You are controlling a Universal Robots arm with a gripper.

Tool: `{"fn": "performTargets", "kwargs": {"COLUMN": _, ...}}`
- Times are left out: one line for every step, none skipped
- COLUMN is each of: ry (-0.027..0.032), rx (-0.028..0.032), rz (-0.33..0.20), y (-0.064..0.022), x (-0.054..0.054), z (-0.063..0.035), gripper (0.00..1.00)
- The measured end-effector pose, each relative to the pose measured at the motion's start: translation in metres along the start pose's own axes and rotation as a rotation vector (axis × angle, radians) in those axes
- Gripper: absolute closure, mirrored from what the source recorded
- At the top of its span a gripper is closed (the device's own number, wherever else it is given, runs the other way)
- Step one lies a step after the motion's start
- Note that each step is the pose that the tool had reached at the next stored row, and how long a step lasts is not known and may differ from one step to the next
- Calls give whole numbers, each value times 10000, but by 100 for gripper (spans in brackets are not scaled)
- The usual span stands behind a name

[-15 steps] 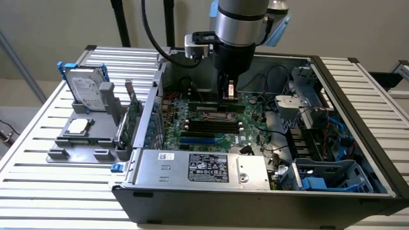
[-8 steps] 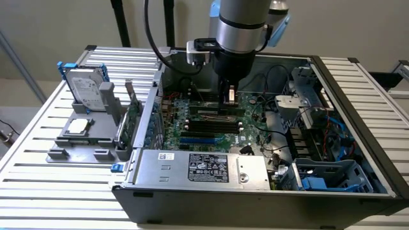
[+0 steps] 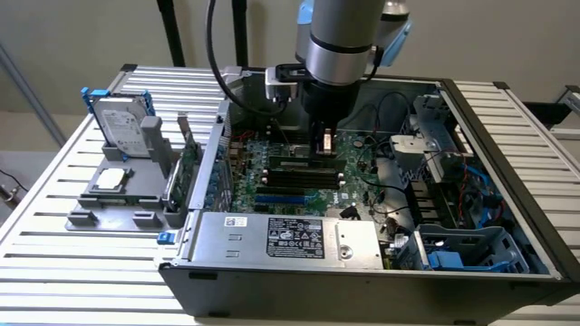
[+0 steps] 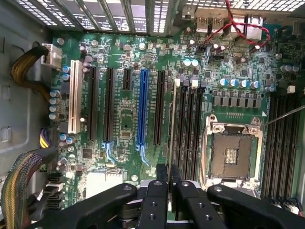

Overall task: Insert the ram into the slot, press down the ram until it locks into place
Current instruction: 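Insert the ram into the slot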

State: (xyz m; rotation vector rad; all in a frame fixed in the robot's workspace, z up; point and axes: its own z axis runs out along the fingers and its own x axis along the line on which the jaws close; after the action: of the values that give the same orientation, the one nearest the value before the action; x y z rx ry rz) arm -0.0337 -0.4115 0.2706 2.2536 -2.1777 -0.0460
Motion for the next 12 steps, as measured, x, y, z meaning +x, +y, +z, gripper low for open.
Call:
{"fn": "performTargets", "kwargs": {"ry": -2, "rx": 1, "rz": 1, "y": -1, "x": -5, "z": 19, "gripper": 86}}
{"fn": "performTargets", "kwargs": {"ry": -1, "rx": 1, "rz": 2, "y": -1, "x": -10, "z": 37, "gripper": 86}}
{"fn": "performTargets", "kwargs": {"ry": 0, "rx": 0, "rz": 4, "y": -2, "x": -15, "z": 54, "gripper": 86}}
{"fn": "performTargets", "kwargs": {"ry": -1, "rx": 1, "rz": 6, "y": -3, "x": -21, "z": 73, "gripper": 86}}
{"fn": "performTargets", "kwargs": {"ry": 0, "rx": 1, "rz": 9, "y": -3, "x": -29, "z": 93, "gripper": 86}}
{"fn": "performTargets", "kwargs": {"ry": 1, "rx": 0, "rz": 13, "y": -4, "x": -39, "z": 110, "gripper": 86}}
{"fn": "performTargets", "kwargs": {"ry": 0, "rx": 0, "rz": 18, "y": -5, "x": -52, "z": 128, "gripper": 86}}
{"fn": "performTargets", "kwargs": {"ry": -1, "rx": 1, "rz": 24, "y": -6, "x": -65, "z": 147, "gripper": 86}}
{"fn": "performTargets", "kwargs": {"ry": -2, "rx": 1, "rz": 29, "y": -7, "x": -79, "z": 166, "gripper": 86}}
{"fn": "performTargets", "kwargs": {"ry": -2, "rx": 1, "rz": 34, "y": -8, "x": -91, "z": 184, "gripper": 86}}
{"fn": "performTargets", "kwargs": {"ry": -2, "rx": 1, "rz": 41, "y": -9, "x": -103, "z": 202, "gripper": 86}}
{"fn": "performTargets", "kwargs": {"ry": -2, "rx": 1, "rz": 48, "y": -9, "x": -111, "z": 220, "gripper": 86}}
